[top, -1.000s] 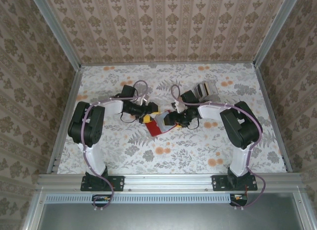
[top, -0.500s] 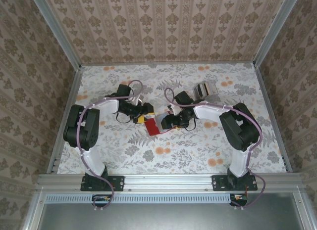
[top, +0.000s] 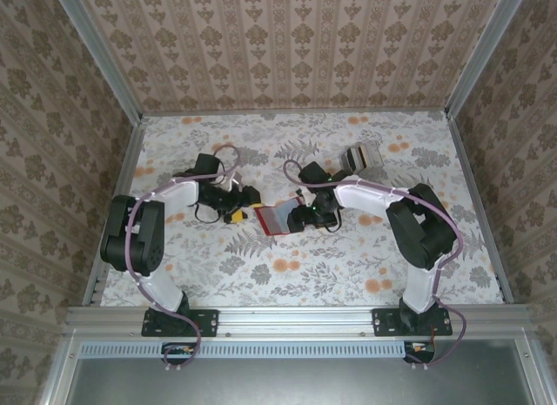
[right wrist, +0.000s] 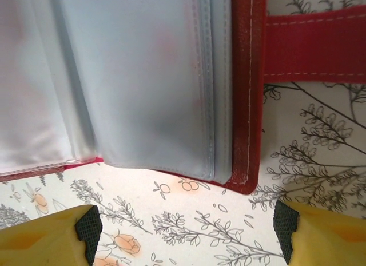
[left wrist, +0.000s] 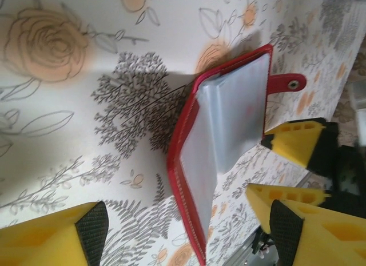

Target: Put the credit cards into the card holder

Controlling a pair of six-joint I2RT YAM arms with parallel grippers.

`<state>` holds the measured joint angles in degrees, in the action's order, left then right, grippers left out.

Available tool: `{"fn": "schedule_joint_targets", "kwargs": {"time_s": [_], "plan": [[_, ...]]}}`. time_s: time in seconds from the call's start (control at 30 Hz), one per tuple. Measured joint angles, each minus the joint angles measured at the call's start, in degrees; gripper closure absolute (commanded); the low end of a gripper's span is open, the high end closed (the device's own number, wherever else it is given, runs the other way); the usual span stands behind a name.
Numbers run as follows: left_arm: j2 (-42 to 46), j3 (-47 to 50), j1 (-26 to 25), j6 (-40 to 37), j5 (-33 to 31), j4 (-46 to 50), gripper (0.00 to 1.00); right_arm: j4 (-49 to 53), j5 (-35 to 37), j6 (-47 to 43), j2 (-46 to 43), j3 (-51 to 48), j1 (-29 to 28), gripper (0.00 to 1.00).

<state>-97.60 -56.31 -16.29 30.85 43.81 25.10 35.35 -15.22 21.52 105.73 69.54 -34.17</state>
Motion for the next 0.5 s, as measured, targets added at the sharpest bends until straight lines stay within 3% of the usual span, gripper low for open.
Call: {"fn": "schedule_joint_targets", "kwargs": {"time_s": [0.27, 0.5], "plan": [[1.9, 0.0, -0.2, -4.0, -2.9, 4.9, 0.25, 1.2, 2.0, 1.4, -9.4, 0.1, 2.1, 0.18], [3.3, 1.1, -0.2, -4.4, -4.0, 6.4, 0.24, 1.4, 4.5, 0.5, -12.0, 4.5, 13.5, 0.23]]}}
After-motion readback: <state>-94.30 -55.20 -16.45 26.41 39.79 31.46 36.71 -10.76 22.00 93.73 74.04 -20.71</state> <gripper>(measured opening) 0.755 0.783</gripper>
